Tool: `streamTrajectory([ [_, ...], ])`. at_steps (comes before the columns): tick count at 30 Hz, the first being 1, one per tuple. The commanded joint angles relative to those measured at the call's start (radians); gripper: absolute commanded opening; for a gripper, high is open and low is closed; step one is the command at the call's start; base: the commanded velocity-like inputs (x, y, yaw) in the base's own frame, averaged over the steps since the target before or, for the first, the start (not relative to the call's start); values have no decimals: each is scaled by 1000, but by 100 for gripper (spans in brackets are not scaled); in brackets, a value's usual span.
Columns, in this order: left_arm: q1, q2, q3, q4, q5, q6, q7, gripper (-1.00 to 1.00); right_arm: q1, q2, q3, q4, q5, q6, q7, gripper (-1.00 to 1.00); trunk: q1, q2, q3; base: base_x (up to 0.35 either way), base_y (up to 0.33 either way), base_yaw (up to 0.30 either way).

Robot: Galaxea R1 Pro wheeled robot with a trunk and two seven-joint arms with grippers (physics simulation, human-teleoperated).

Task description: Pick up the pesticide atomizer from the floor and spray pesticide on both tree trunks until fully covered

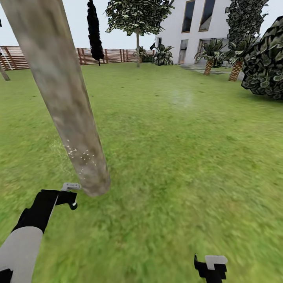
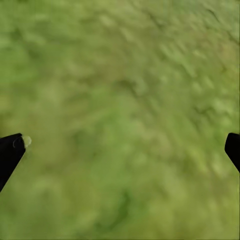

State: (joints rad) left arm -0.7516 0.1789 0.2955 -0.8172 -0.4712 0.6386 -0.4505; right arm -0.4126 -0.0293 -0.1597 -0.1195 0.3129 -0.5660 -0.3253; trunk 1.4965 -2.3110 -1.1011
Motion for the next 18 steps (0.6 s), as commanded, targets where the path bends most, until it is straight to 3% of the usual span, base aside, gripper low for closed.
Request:
streamTrajectory([
  [1, 0, -6, -4, -1, 0, 0, 0, -100, 0, 1, 0, 0, 0, 0, 0, 100, 0, 0, 0, 53, 17, 36],
  [6, 0, -24, -3, -18, 3, 3, 2, -100, 0, 1, 0, 0, 0, 0, 0, 100, 0, 0, 0, 5, 2, 244],
  [10, -6, 0, 2, -81, 1, 13, -2, -100, 0, 0, 0, 0, 0, 0, 0, 100, 0, 0, 0, 0, 0, 135],
  [12, -12, -15, -4, -76, 6, 18, -5, -100, 0, 0, 0, 0, 0, 0, 0, 100, 0, 0, 0, 0, 0, 16],
  [14, -16, -55, -16, -77, 7, 20, -6, -100, 0, 0, 0, 0, 0, 0, 0, 100, 0, 0, 0, 0, 0, 3],
  [15, -16, -60, -19, -79, 6, 25, -7, -100, 0, 0, 0, 0, 0, 0, 0, 100, 0, 0, 0, 0, 0, 0],
  [16, -20, -58, -20, -78, 5, 43, -8, -100, 0, 0, 0, 0, 0, 0, 0, 100, 0, 0, 0, 0, 0, 0],
  [18, -66, 3, -22, -63, 7, 89, -13, -100, 0, 0, 0, 0, 0, 0, 0, 100, 0, 0, 0, 0, 0, 0],
])
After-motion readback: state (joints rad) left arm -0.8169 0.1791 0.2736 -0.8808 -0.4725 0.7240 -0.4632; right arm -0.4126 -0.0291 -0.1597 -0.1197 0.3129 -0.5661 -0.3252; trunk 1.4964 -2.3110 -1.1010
